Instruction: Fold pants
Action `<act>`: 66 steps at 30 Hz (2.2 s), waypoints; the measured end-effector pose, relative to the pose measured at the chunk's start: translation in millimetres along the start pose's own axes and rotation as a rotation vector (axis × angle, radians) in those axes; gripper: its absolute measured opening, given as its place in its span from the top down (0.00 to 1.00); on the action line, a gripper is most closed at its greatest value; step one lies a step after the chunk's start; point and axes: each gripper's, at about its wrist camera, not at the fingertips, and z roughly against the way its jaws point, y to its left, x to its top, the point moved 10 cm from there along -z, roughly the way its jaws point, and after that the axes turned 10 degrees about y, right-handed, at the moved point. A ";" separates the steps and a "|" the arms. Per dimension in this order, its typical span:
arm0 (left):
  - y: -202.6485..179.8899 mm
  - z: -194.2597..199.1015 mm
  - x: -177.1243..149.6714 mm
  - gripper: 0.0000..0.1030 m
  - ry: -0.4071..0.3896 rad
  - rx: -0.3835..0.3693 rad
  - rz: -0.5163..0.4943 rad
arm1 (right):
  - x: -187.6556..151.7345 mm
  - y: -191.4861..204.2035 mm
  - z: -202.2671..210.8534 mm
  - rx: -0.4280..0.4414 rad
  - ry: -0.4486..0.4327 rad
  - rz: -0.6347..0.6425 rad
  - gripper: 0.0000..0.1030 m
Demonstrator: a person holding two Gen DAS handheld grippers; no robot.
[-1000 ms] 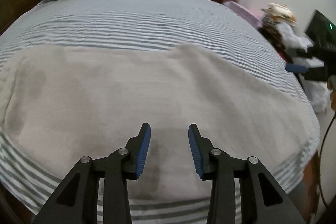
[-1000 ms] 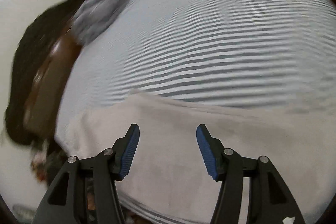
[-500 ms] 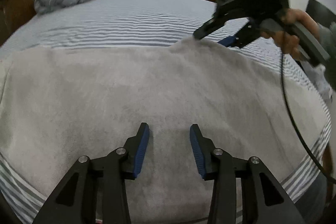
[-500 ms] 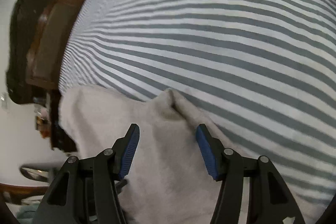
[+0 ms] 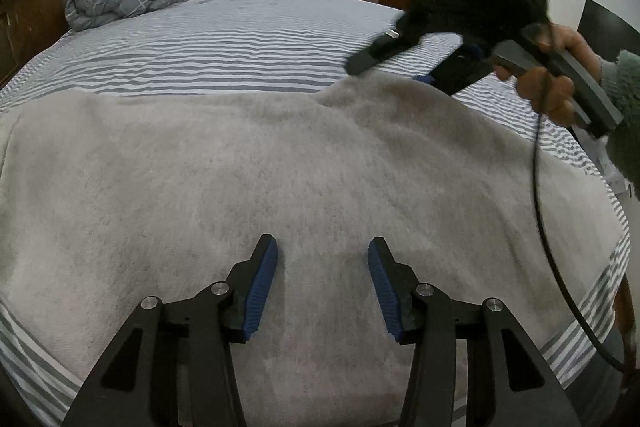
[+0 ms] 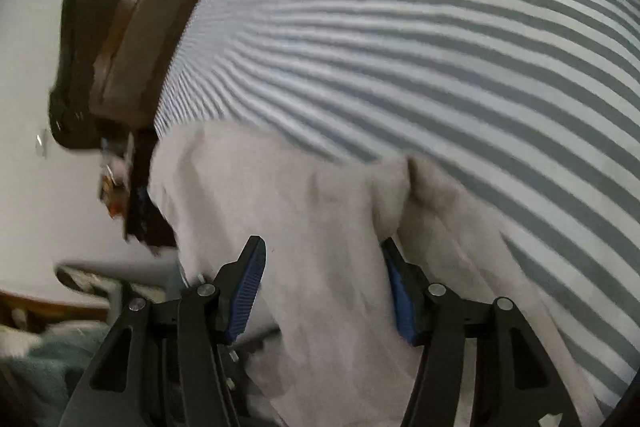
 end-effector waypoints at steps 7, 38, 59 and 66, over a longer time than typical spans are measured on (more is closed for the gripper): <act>-5.3 2.4 -3.1 0.51 -0.006 0.008 -0.003 | 28.4 -17.0 19.1 0.101 -0.165 -0.117 0.78; -13.9 -6.5 6.2 0.51 0.013 0.050 -0.047 | 1.8 -11.1 31.3 -0.313 -0.209 0.028 0.98; -13.4 -9.0 2.5 0.51 0.036 0.062 -0.058 | -105.0 -34.7 124.6 -0.364 -0.618 -0.216 0.59; -15.8 2.6 -4.2 0.51 0.076 0.113 -0.050 | -273.9 -104.0 186.1 -0.379 -0.748 -0.459 0.57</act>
